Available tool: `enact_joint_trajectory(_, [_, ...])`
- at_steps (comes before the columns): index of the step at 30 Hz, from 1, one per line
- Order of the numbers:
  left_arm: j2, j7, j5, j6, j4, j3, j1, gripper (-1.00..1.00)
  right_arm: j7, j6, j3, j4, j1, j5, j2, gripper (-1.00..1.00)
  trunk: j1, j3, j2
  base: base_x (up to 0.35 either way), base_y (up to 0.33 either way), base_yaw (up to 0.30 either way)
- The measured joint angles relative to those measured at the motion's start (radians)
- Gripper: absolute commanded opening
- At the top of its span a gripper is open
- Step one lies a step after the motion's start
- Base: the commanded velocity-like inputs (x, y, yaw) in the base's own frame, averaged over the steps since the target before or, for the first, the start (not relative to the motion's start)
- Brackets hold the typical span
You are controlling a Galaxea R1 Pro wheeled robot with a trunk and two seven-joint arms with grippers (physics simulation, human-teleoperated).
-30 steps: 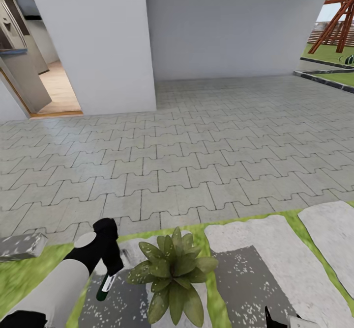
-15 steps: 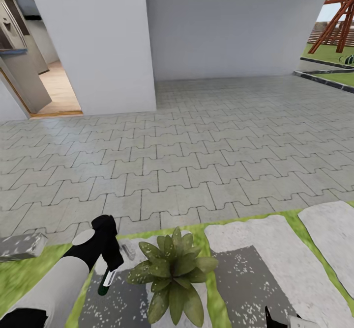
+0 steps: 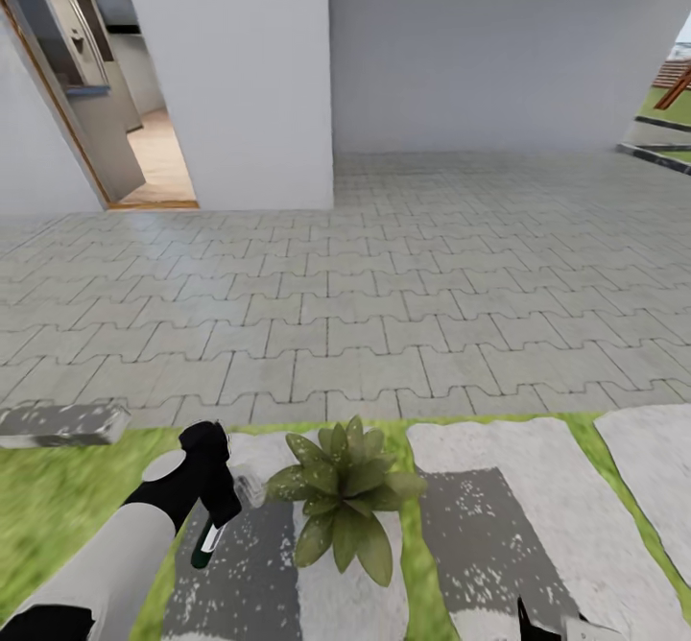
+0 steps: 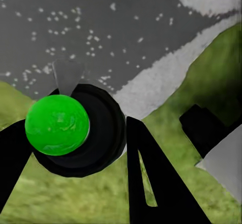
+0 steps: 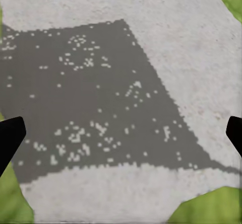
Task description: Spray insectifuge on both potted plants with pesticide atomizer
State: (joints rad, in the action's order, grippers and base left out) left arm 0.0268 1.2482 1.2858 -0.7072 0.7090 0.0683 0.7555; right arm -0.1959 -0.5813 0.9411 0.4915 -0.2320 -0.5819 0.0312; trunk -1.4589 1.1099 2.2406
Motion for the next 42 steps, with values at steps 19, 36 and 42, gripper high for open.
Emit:
enact_joint_trajectory(19, [-0.023, 0.121, 0.006, 0.005, -0.003, 0.014, 0.006, -1.00, 0.000, 0.000, -0.001, 0.000, 0.000, 0.000, 0.001, 1.00, 0.001, 0.000, 0.000, -0.095, -0.244, 0.165])
enact_joint_trajectory(36, [-0.014, 0.104, 0.059, 0.002, -0.014, 0.019, -0.011, -1.00, 0.000, 0.000, 0.000, 0.000, 0.000, 0.000, 0.000, 1.00, 0.001, 0.000, 0.000, 0.000, -0.040, 0.153])
enact_joint_trajectory(42, [-0.012, 0.072, 0.069, 0.000, -0.018, 0.017, -0.015, -1.00, 0.000, 0.000, 0.000, 0.000, 0.000, 0.000, 0.000, 1.00, 0.001, 0.000, 0.000, 0.018, -0.038, 0.000])
